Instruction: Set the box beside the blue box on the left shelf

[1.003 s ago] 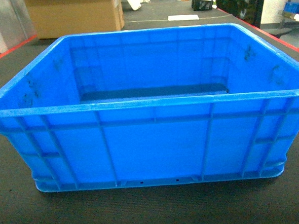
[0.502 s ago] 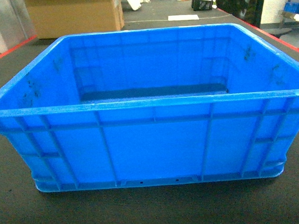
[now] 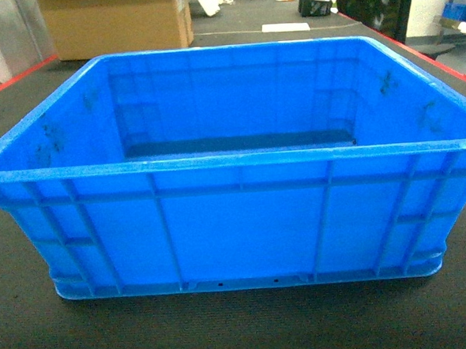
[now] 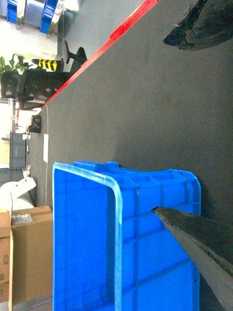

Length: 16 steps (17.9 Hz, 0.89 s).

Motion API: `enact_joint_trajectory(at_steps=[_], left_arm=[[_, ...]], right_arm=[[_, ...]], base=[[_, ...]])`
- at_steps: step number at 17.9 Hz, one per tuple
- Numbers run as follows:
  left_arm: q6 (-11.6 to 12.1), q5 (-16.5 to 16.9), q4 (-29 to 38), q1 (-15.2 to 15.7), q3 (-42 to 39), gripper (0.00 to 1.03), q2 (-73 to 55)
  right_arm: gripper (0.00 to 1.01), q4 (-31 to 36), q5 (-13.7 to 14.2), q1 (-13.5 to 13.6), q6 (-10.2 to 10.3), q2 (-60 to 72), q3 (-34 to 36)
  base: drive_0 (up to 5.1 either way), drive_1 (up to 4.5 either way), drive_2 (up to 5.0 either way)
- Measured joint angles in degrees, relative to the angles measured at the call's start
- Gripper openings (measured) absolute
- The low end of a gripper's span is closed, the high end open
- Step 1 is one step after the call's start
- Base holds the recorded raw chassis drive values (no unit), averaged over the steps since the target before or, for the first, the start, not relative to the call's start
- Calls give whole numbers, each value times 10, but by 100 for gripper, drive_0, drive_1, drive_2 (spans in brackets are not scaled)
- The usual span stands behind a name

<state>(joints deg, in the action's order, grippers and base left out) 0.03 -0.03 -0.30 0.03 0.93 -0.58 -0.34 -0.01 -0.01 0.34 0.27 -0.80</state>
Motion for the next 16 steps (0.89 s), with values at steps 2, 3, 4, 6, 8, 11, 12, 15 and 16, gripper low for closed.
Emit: enact_joint_trajectory(at_steps=[2, 3, 4, 6, 8, 11, 12, 15, 16], left_arm=[[0, 0, 0, 0, 0, 98, 0], [0, 0, 0, 0, 0, 98, 0], [0, 0, 0, 0, 0, 98, 0], [0, 0, 0, 0, 0, 98, 0], [0, 0, 0, 0, 0, 98, 0], [0, 0, 0, 0, 0, 98, 0], [0, 0, 0, 0, 0, 98, 0], [0, 0, 0, 0, 0, 98, 0], [0, 0, 0, 0, 0, 98, 0]], right_arm=[[98, 0, 0, 0, 0, 0, 0], [98, 0, 0, 0, 0, 0, 0], [98, 0, 0, 0, 0, 0, 0], [98, 0, 0, 0, 0, 0, 0], [98, 0, 0, 0, 0, 0, 0], [98, 0, 0, 0, 0, 0, 0], [98, 0, 0, 0, 0, 0, 0], [98, 0, 0, 0, 0, 0, 0], [98, 0, 0, 0, 0, 0, 0]], base=[[0, 0, 0], [0, 0, 0], [0, 0, 0], [0, 0, 0], [0, 0, 0], [0, 0, 0], [0, 0, 0], [0, 0, 0], [0, 0, 0]])
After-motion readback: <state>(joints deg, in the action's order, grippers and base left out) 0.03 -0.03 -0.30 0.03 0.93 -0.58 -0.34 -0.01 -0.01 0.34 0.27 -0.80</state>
